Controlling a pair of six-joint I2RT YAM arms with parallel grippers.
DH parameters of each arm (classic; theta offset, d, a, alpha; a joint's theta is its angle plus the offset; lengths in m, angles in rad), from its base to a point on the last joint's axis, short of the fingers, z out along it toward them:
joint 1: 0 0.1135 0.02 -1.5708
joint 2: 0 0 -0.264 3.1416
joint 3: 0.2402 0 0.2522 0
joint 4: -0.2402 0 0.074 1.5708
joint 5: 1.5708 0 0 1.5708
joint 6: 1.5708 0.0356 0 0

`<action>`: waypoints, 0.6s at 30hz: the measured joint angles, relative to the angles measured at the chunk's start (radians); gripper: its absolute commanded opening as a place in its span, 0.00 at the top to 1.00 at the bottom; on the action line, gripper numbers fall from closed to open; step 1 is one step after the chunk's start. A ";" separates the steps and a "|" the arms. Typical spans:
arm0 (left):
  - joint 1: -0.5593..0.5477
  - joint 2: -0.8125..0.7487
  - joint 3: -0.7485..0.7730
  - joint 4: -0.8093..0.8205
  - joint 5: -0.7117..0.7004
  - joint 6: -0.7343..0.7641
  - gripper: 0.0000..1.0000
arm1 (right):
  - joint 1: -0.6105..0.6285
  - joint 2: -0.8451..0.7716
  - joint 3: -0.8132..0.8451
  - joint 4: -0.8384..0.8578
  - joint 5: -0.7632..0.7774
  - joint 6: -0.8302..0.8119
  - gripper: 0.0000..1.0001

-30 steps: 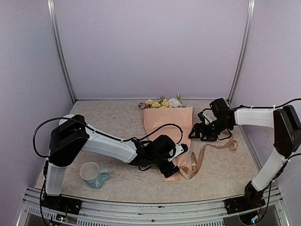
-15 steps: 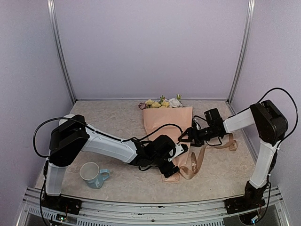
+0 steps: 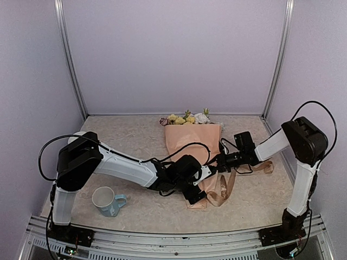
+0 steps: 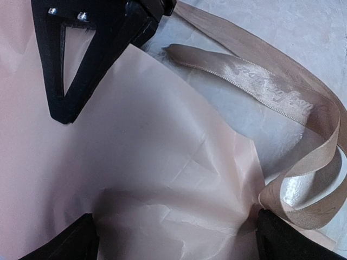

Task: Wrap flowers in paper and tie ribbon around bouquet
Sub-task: Pick up the folded bouquet from the center of the board.

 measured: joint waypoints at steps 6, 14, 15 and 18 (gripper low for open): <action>0.000 -0.070 -0.116 0.087 -0.019 0.005 0.01 | 0.000 0.000 -0.002 0.018 -0.012 0.023 1.00; 0.010 -0.277 -0.264 0.198 0.244 0.072 0.04 | 0.003 -0.002 0.031 -0.049 0.011 -0.005 1.00; 0.010 -0.261 -0.221 0.190 0.284 0.072 0.08 | 0.003 -0.005 0.032 -0.060 0.018 -0.010 1.00; 0.010 -0.182 -0.075 0.158 0.378 0.058 0.38 | 0.004 -0.026 0.032 -0.098 0.039 -0.025 1.00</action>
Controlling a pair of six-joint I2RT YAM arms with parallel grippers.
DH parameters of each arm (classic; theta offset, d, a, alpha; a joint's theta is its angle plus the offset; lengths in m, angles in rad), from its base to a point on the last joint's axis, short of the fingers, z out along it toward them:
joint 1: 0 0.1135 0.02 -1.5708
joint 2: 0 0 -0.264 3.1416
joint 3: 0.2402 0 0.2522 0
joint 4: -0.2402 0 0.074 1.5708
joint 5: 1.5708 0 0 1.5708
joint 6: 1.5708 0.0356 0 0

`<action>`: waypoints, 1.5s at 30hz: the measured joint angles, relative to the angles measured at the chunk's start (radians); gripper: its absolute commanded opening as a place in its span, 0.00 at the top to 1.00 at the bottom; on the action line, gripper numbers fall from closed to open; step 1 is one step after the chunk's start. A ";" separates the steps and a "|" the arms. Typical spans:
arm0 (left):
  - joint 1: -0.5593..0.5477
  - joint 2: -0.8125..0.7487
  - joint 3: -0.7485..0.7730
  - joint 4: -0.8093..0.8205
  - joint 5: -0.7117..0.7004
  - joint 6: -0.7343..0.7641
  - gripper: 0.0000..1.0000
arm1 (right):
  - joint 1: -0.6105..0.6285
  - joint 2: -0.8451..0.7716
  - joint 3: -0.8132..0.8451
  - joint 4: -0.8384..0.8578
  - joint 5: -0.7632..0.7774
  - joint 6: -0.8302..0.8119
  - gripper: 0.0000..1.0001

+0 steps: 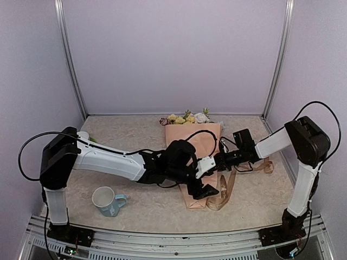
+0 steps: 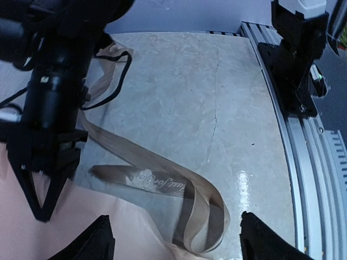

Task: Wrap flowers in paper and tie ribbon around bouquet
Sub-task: Pick up the folded bouquet from the center of the board.

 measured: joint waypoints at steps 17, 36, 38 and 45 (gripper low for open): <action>-0.040 0.310 0.401 -0.398 0.045 0.035 0.55 | 0.017 -0.042 0.065 -0.159 0.076 -0.083 1.00; -0.048 0.293 0.338 -0.451 0.032 0.080 1.00 | 0.029 -0.042 0.180 -0.296 0.123 -0.132 1.00; -0.054 0.190 0.210 -0.435 0.072 0.088 1.00 | 0.028 -0.042 0.220 -0.327 0.132 -0.145 1.00; -0.066 -0.076 -0.040 -0.394 0.175 0.089 1.00 | 0.020 -0.042 0.304 -0.416 0.142 -0.169 1.00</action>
